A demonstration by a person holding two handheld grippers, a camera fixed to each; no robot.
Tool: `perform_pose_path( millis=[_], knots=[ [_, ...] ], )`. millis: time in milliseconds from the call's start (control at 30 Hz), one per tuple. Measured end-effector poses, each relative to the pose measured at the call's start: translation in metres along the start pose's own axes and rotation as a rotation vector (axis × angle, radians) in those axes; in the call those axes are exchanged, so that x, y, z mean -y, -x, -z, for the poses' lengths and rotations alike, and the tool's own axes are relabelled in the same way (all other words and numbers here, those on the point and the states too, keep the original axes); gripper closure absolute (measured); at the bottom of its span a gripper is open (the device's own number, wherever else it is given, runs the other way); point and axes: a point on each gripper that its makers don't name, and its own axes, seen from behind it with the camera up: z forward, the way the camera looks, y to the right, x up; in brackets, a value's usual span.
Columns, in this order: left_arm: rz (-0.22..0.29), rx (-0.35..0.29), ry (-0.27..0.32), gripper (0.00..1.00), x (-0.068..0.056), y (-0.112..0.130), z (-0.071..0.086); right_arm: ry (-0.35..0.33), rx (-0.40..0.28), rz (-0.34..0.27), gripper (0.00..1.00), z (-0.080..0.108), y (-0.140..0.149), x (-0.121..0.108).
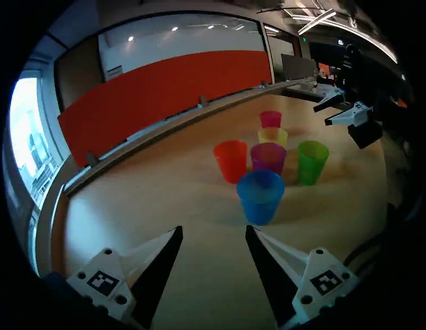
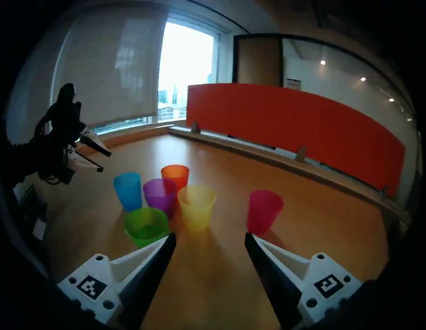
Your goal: Pour water
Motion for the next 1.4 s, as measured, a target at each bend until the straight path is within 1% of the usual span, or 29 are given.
perform_pose_path(
  millis=[167,267,467,600,700,900,1067,1167,1267,1400],
  knots=[
    [0.038,-0.075,-0.067,0.16,0.011,-0.01,0.007,0.071,-0.075,-0.014,0.02,0.004,-0.02,-0.01],
    [0.068,-0.129,-0.109,0.16,0.02,-0.02,0.012,0.124,-0.132,-0.026,0.03,0.007,-0.035,-0.02],
    [0.117,-0.246,-0.25,0.16,0.05,-0.038,0.03,0.256,-0.259,-0.04,0.03,0.019,-0.065,-0.045],
    [0.157,-0.306,-0.33,0.16,0.064,-0.045,0.041,0.335,-0.313,-0.035,0.03,0.028,-0.073,-0.059],
    [0.196,-0.355,-0.375,0.16,0.073,-0.052,0.049,0.388,-0.342,-0.037,0.03,0.032,-0.075,-0.069],
    [0.278,-0.436,-0.435,0.16,0.082,-0.061,0.061,0.489,-0.407,-0.068,0.02,0.046,-0.076,-0.084],
    [0.337,-0.491,-0.463,0.16,0.085,-0.065,0.062,0.544,-0.433,-0.091,0.02,0.055,-0.072,-0.091],
    [0.353,-0.514,-0.486,0.16,0.088,-0.066,0.063,0.576,-0.445,-0.092,0.03,0.061,-0.072,-0.094],
    [0.359,-0.535,-0.51,0.16,0.089,-0.067,0.066,0.603,-0.453,-0.09,0.03,0.066,-0.071,-0.095],
    [0.361,-0.551,-0.526,0.16,0.088,-0.068,0.068,0.618,-0.464,-0.112,0.03,0.071,-0.07,-0.095]
  ],
)
